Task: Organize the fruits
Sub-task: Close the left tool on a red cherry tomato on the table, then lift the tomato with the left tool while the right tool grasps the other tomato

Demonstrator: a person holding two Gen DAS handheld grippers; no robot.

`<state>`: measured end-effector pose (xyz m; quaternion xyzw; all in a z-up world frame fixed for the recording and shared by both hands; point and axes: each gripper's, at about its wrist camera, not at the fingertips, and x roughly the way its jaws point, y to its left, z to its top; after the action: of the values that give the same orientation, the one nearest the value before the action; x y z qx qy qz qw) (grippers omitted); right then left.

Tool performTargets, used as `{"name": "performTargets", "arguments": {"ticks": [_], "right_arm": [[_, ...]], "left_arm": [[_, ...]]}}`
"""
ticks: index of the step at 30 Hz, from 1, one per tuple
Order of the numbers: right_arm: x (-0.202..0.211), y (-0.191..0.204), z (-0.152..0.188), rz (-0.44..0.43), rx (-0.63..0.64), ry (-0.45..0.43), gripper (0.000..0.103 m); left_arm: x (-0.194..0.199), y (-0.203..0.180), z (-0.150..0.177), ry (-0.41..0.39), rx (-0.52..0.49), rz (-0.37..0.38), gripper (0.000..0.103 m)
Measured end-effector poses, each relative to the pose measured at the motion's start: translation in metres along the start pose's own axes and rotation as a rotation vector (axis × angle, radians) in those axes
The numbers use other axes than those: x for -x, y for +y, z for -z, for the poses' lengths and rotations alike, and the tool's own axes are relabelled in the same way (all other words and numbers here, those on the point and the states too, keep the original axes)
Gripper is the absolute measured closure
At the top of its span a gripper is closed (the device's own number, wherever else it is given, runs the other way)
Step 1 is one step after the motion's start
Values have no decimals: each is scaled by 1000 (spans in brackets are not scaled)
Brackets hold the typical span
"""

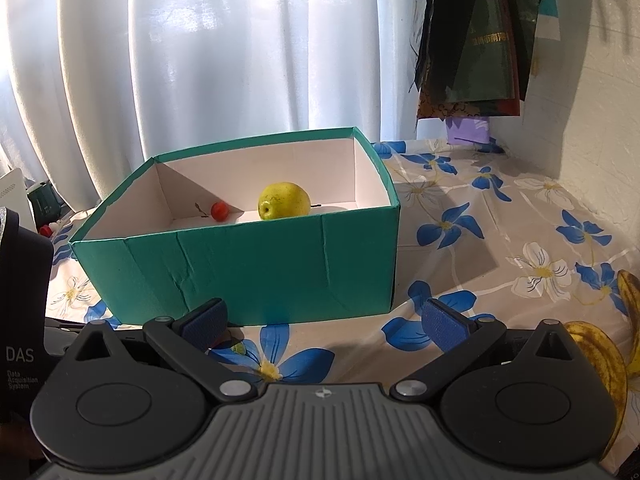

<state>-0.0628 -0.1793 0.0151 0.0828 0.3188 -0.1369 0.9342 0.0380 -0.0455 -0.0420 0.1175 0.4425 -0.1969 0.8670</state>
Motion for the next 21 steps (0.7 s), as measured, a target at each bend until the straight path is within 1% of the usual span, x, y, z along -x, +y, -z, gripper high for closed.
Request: {"name": "performTargets", "arguments": {"ticks": [5, 13, 21], "right_arm": [[0, 0, 0, 0, 1, -1, 0], [0, -1, 0, -2, 2, 2, 0], [-2, 4, 1, -10, 20, 15, 1]], "left_arm": [[0, 1, -1, 5, 8, 3, 74], [5, 11, -2, 39, 54, 23, 74], [35, 23, -4, -19, 72, 17, 74]]}}
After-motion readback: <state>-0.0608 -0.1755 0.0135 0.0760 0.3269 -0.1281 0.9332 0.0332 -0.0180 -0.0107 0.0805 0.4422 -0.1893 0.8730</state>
